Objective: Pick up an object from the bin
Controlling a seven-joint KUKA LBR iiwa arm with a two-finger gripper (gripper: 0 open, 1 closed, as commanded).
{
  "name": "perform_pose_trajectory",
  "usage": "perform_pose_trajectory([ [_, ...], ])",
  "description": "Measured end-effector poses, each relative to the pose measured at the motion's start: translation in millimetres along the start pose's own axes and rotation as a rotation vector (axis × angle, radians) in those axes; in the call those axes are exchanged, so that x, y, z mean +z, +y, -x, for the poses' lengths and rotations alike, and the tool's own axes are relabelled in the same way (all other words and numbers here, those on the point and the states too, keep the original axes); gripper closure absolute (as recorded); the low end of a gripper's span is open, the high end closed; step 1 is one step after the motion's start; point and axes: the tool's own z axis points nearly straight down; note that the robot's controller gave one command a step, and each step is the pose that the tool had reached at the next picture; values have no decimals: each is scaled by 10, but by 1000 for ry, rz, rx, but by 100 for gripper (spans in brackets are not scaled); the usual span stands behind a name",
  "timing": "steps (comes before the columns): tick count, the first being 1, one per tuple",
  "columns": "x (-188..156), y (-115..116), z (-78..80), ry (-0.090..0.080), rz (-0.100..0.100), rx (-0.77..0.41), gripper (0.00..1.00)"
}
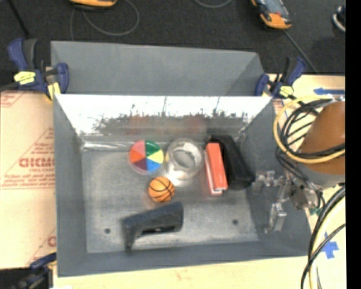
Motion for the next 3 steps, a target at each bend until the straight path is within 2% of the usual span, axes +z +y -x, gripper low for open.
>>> perform_pose_trajectory([
  [1, -46, 8, 19, -7, -2, -4, 0],
  [2, 771, 236, 77, -10, -3, -180, 100],
  [3, 769, 232, 78, -10, -3, -182, 0],
])
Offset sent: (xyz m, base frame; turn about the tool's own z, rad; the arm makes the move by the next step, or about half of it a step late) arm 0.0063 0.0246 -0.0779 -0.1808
